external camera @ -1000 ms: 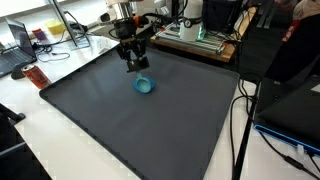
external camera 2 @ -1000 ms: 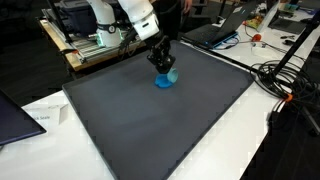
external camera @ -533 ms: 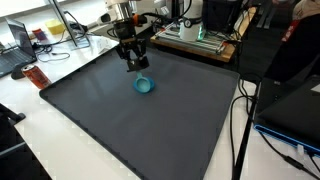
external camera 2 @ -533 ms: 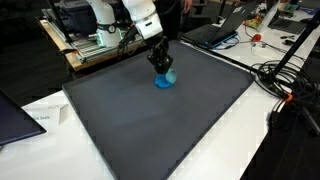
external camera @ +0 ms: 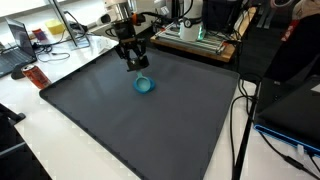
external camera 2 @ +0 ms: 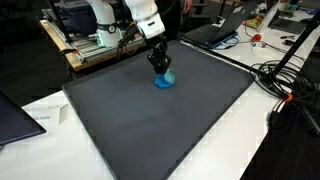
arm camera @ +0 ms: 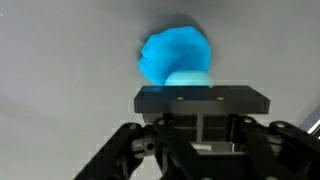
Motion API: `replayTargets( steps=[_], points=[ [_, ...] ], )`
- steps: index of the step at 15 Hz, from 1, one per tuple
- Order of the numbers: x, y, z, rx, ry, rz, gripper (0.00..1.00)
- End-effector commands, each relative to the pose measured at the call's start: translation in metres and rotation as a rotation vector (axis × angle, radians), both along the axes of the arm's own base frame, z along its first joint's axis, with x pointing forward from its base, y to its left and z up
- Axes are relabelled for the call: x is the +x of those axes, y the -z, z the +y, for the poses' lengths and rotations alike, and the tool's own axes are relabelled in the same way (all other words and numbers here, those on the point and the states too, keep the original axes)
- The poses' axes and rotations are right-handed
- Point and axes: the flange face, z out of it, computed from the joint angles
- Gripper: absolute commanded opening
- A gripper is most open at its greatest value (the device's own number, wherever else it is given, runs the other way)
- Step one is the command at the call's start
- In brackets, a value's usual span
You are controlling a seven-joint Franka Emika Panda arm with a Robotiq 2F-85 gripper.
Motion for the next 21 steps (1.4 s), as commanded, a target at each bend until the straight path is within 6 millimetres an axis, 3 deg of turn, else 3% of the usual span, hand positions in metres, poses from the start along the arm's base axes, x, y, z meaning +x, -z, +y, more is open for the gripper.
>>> replayTargets(
  steps=[1, 21],
  points=[
    [-0.015, 0.045, -0.019, -0.046, -0.031, 0.122, 0.23],
    [-0.020, 0.047, -0.031, -0.124, -0.090, 0.230, 0.23]
  ],
)
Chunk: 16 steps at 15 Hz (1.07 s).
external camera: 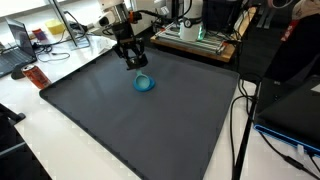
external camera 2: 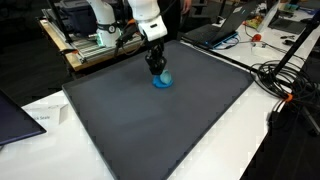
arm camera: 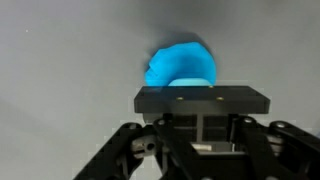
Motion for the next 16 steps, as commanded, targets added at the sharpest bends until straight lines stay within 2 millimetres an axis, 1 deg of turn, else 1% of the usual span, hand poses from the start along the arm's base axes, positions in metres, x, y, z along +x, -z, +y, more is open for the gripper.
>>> replayTargets(
  steps=[1, 16],
  points=[
    [-0.0268, 0.0471, -0.0243, -0.062, -0.027, 0.136, 0.23],
    [-0.0315, 0.0435, -0.0271, -0.083, -0.052, 0.151, 0.23]
  ],
)
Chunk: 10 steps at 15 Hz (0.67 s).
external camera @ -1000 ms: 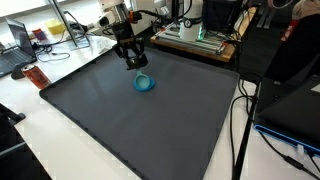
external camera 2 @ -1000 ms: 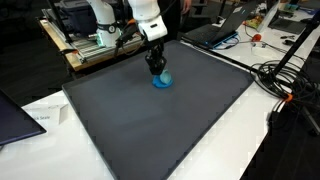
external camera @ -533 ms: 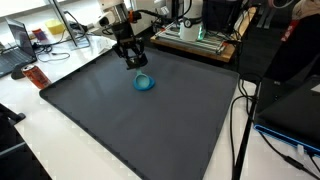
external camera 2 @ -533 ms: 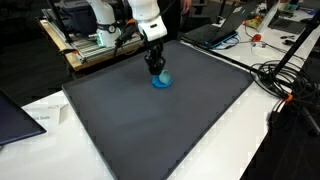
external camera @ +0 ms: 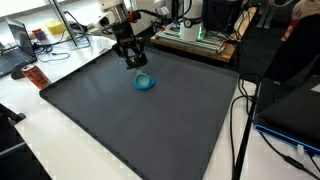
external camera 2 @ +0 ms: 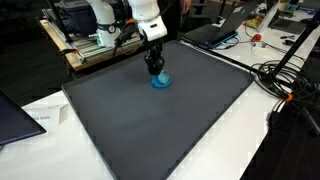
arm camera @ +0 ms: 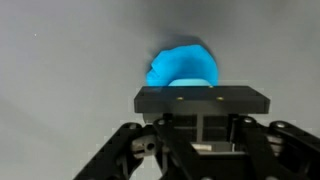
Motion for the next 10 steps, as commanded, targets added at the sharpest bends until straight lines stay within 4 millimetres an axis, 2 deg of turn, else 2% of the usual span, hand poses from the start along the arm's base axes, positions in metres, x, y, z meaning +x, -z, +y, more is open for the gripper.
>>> replayTargets(
  steps=[1, 5, 10],
  points=[
    [-0.031, 0.043, -0.025, -0.062, -0.023, 0.135, 0.23],
    [-0.029, 0.035, -0.024, -0.071, -0.040, 0.138, 0.23],
    [-0.017, 0.000, -0.010, -0.161, -0.062, 0.134, 0.23]
  ],
)
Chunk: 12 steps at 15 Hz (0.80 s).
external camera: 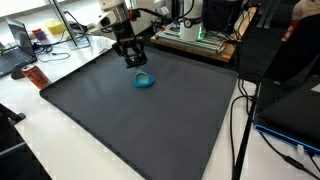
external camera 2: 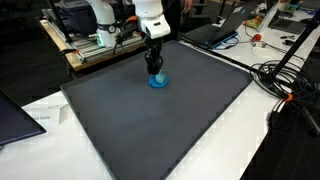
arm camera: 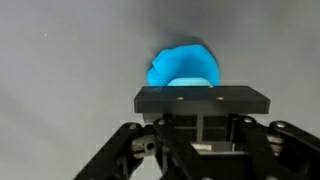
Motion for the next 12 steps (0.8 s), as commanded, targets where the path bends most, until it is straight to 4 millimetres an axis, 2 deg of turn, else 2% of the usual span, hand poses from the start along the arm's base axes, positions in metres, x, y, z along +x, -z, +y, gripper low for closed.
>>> replayTargets(
  steps=[1, 4, 12],
  points=[
    [-0.018, -0.002, -0.013, -0.115, -0.031, 0.098, 0.23],
    [-0.021, -0.015, -0.014, -0.160, -0.048, 0.120, 0.23],
    [-0.024, -0.053, -0.015, -0.137, -0.016, 0.113, 0.23]
  ],
)
